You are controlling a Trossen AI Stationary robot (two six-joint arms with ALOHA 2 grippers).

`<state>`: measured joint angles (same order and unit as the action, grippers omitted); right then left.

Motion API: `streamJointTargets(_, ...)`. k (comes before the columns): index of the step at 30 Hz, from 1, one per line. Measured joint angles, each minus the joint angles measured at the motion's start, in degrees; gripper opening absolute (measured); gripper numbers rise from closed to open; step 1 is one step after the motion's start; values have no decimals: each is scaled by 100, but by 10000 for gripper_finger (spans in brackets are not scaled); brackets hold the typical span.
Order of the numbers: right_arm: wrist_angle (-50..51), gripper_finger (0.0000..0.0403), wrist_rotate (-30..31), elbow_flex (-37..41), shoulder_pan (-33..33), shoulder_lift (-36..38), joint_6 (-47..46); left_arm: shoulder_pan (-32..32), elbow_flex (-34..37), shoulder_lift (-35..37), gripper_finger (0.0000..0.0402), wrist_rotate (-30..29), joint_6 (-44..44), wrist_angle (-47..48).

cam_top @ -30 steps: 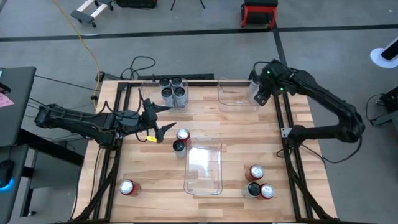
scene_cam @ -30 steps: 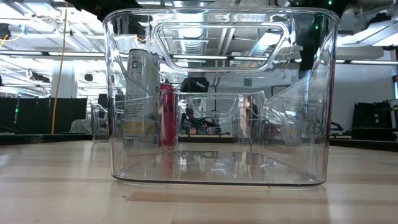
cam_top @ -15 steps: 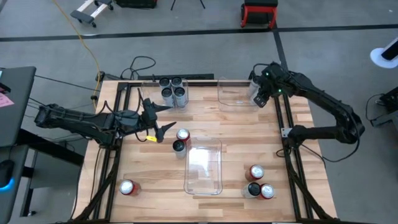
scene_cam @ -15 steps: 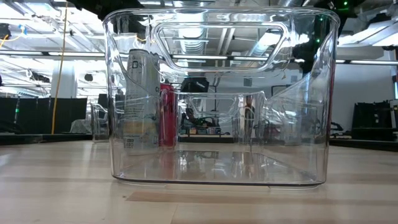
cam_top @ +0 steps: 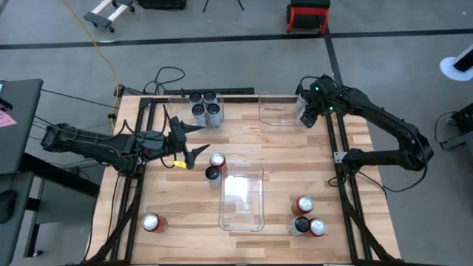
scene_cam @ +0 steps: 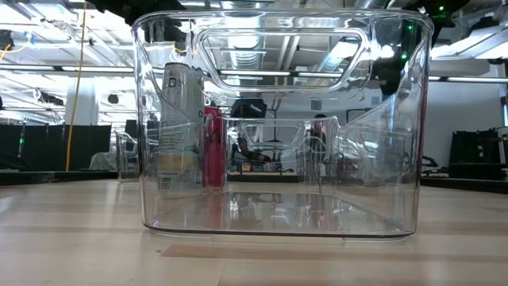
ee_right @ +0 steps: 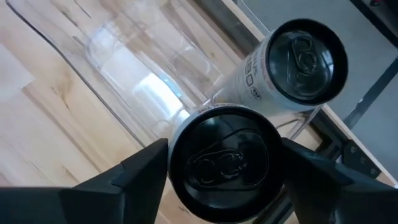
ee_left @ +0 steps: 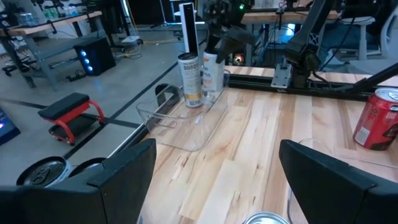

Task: Sort soda cans
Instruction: Put the white-yellow soda can into the top right transparent bin

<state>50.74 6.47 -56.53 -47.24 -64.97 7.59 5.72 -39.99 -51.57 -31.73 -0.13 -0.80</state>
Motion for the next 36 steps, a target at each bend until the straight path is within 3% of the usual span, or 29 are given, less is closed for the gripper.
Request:
streamJointTargets(15,8,317,-45,-4,0,14,-212,-1,0,0,335,4,-12,12)
streamJointTargets(19,206,317,-45,-227,2,150,-844,1,0,0,335,6,118,187)
streamJointTargets(29,-822,317,-45,-594,599,1837,-1275,9,0,-9,335,164,184,849)
streamJointTargets(36,-1579,317,-53,139,1398,2720,-1571,166,0,-15,335,226,-472,1016)
